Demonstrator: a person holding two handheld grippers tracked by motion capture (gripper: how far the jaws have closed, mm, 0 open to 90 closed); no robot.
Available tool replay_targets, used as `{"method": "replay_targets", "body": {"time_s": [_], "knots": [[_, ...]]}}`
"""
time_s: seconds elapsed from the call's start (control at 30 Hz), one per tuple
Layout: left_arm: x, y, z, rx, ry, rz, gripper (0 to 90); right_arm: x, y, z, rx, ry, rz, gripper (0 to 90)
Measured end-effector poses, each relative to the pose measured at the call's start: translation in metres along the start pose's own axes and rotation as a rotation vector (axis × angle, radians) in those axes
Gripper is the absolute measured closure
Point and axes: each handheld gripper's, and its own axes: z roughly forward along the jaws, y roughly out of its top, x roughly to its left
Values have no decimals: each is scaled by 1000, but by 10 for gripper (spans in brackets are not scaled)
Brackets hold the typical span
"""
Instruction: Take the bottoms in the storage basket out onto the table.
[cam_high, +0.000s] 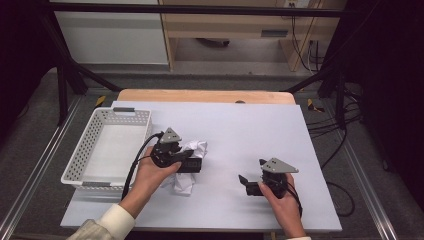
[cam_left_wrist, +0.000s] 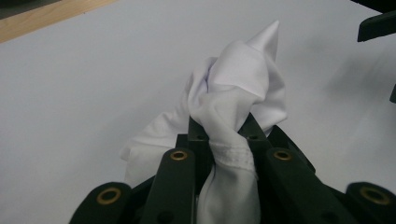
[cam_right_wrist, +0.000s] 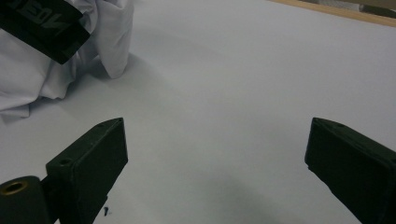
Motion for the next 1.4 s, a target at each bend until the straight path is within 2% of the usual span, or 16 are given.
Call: {"method": "replay_targets", "body": {"time_s": [0.57, 1.03, 1.1, 1.2, 1.27, 1.4], "knots": [[-6, -3, 9, 13, -21, 11, 774, 0, 0, 0, 4, 2, 1, 60], [-9, -6, 17, 31, -35, 19, 730, 0, 0, 0, 1, 2, 0, 59], [-10, -6, 18, 33, -29, 16, 666, 0, 0, 0, 1, 2, 0, 59], [-11, -6, 20, 34, -13, 17, 484, 0, 0, 0, 2, 0, -2, 59], [-10, -5, 20, 26, -3, -5, 400, 1, 0, 0, 4, 1, -6, 59], [-7, -3, 16, -10, 15, -36, 307, 1, 0, 0, 2, 0, -10, 58]]}}
